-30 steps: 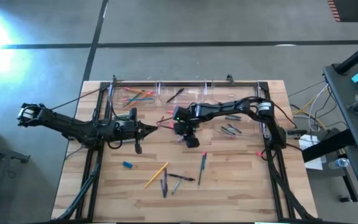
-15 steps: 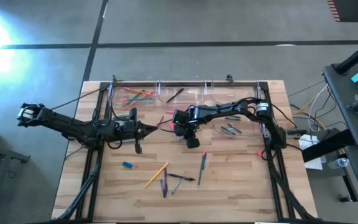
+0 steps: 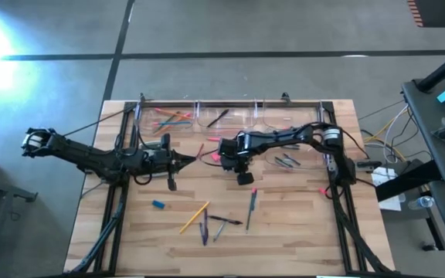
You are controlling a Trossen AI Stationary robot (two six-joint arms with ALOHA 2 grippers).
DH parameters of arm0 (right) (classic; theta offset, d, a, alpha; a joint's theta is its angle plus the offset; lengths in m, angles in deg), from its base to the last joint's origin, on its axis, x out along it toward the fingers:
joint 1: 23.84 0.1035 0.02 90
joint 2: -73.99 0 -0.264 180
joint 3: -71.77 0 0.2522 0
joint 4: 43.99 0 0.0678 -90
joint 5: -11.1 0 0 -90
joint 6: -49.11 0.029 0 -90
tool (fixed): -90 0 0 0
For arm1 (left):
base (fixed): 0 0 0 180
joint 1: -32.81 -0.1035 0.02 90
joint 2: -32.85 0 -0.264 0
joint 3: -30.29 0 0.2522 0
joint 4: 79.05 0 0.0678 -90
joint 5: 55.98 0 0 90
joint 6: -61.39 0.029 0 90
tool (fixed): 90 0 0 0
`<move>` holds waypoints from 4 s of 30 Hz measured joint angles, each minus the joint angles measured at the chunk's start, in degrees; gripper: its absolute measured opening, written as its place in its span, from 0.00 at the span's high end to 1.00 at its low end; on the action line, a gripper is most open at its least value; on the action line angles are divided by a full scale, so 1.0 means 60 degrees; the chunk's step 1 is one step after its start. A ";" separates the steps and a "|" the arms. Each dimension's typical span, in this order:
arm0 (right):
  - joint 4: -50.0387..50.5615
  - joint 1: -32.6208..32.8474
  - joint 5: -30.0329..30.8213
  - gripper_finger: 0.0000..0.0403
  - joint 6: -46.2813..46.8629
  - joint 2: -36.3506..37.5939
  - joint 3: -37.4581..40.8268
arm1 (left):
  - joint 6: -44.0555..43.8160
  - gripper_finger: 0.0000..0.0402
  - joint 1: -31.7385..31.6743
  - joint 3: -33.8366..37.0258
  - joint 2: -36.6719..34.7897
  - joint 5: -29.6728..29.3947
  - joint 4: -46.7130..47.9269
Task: Sort crayons/erasers/pens/pencils in bins
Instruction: Put the light blue pen into the top middle transparent bin, then put the pink pencil into the top left transparent bin
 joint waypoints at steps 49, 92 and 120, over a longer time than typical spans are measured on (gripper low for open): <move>-0.0474 -0.2366 -0.3036 0.56 0.0215 0.2007 -0.0938 | -0.0091 1.00 0.0029 0.0004 0.0004 0.0069 -0.0254; -0.6180 -0.0951 0.3625 0.67 0.2597 0.1753 0.3926 | -0.0073 1.00 0.0042 0.0004 0.0149 0.0235 -0.0501; -0.4281 0.0018 0.3770 0.67 0.3167 0.2144 0.2563 | -0.0053 1.00 0.0032 0.0012 0.0532 0.0260 -0.0318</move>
